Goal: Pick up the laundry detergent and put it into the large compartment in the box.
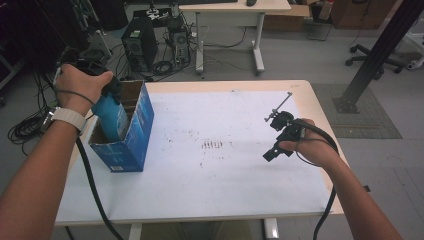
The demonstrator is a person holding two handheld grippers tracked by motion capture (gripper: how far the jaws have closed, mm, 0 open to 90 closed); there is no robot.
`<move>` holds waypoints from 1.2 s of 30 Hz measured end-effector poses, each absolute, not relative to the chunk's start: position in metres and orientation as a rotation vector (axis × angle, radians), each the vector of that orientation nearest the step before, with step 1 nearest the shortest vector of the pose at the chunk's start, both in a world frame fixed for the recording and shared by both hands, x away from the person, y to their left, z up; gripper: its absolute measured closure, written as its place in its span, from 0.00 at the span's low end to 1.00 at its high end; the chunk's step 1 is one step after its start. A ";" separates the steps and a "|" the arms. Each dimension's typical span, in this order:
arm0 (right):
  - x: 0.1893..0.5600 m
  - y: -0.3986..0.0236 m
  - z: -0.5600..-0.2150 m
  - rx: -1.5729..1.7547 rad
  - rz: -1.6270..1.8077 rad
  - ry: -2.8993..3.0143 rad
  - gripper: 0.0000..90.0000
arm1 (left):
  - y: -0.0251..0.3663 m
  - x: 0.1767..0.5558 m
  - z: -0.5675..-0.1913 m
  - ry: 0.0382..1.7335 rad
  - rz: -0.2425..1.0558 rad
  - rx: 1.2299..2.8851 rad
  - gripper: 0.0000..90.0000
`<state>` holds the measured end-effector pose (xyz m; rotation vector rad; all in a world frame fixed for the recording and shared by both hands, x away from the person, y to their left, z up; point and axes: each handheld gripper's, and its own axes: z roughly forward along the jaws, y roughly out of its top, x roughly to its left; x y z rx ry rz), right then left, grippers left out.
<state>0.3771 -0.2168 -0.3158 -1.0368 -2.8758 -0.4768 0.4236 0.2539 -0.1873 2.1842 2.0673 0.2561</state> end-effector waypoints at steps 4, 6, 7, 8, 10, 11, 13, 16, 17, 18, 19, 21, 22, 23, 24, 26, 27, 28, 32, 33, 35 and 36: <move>0.377 -0.216 -0.316 -1.034 -0.478 -2.874 0.10 | 0.253 0.425 -0.195 2.064 0.242 2.197 0.42; 0.377 -0.216 -0.316 -1.032 -0.476 -2.875 0.10 | 0.253 0.425 -0.198 2.063 0.241 2.201 0.42; 0.377 -0.216 -0.316 -1.034 -0.480 -2.875 0.10 | 0.253 0.425 -0.200 2.058 0.245 2.205 0.42; 0.376 -0.217 -0.316 -1.035 -0.477 -2.876 0.10 | 0.252 0.425 -0.201 2.055 0.254 2.206 0.42; 0.376 -0.217 -0.317 -1.043 -0.477 -2.871 0.10 | 0.252 0.426 -0.204 2.054 0.262 2.210 0.42; 0.376 -0.218 -0.318 -1.041 -0.475 -2.872 0.10 | 0.252 0.426 -0.205 2.055 0.259 2.212 0.42; 0.376 -0.219 -0.318 -1.042 -0.473 -2.871 0.10 | 0.253 0.426 -0.208 2.052 0.263 2.212 0.42; 0.375 -0.218 -0.319 -1.044 -0.474 -2.869 0.10 | 0.253 0.427 -0.215 2.050 0.260 2.217 0.42; 0.375 -0.218 -0.319 -1.044 -0.473 -2.869 0.10 | 0.253 0.427 -0.216 2.051 0.258 2.218 0.42; 0.375 -0.218 -0.319 -1.047 -0.472 -2.868 0.10 | 0.252 0.428 -0.218 2.054 0.263 2.216 0.42; 0.375 -0.218 -0.319 -1.046 -0.473 -2.867 0.10 | 0.252 0.428 -0.220 2.051 0.265 2.221 0.42; 0.375 -0.218 -0.319 -1.045 -0.475 -2.866 0.10 | 0.251 0.428 -0.226 2.051 0.266 2.227 0.42; 0.374 -0.218 -0.319 -1.044 -0.475 -2.867 0.10 | 0.251 0.428 -0.228 2.050 0.262 2.233 0.42; 0.374 -0.218 -0.319 -1.043 -0.475 -2.866 0.10 | 0.251 0.429 -0.230 2.046 0.262 2.237 0.42; 0.374 -0.218 -0.320 -1.041 -0.476 -2.867 0.10 | 0.251 0.429 -0.232 2.042 0.264 2.238 0.42; 0.374 -0.218 -0.321 -1.047 -0.472 -2.863 0.10 | 0.251 0.429 -0.237 2.045 0.253 2.235 0.42; 0.374 -0.218 -0.321 -1.046 -0.473 -2.863 0.10 | 0.251 0.429 -0.239 2.044 0.253 2.233 0.42; 0.374 -0.218 -0.322 -1.045 -0.469 -2.864 0.10 | 0.251 0.430 -0.241 2.045 0.248 2.237 0.42; 0.373 -0.220 -0.322 -1.051 -0.469 -2.860 0.10 | 0.251 0.430 -0.249 2.047 0.244 2.248 0.42; 0.373 -0.220 -0.322 -1.052 -0.469 -2.860 0.10 | 0.251 0.430 -0.250 2.048 0.251 2.245 0.42; 0.372 -0.221 -0.322 -1.055 -0.470 -2.859 0.10 | 0.252 0.430 -0.252 2.045 0.257 2.253 0.42; 0.372 -0.221 -0.322 -1.055 -0.472 -2.858 0.10 | 0.252 0.430 -0.253 2.047 0.258 2.249 0.42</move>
